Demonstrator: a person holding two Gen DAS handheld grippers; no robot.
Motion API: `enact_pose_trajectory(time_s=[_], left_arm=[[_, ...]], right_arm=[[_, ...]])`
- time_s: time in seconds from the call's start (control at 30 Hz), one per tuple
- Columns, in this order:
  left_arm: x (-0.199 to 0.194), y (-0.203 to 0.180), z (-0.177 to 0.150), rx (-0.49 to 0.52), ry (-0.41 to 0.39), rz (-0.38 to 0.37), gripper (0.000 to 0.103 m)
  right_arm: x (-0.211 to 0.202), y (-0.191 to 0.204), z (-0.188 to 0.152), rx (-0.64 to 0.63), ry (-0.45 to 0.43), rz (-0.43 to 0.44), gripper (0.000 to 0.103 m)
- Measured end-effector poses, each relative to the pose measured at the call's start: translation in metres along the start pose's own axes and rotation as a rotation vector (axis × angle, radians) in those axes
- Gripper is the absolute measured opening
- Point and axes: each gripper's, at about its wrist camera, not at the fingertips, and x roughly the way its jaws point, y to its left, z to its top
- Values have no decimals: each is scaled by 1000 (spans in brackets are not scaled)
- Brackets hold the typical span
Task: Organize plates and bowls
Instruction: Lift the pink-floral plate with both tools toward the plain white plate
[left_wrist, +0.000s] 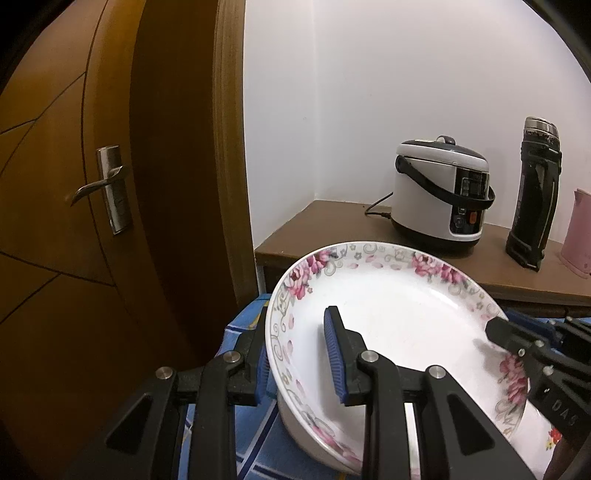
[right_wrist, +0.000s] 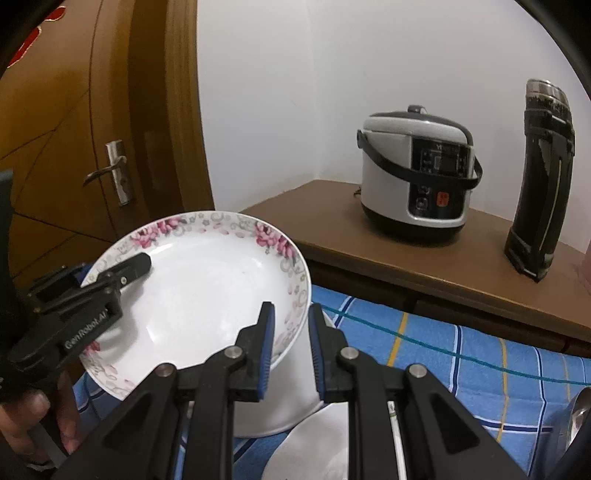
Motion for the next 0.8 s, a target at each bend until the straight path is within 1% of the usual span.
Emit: enact_pose_trajectory(time_s=[0.27, 0.8], left_arm=[[18, -4, -4, 18, 34, -16, 30], [44, -6, -10, 15, 88, -23, 30]], right_arm=[[12, -11, -1, 22, 20, -17, 19], [26, -11, 0, 7, 59, -43, 19]])
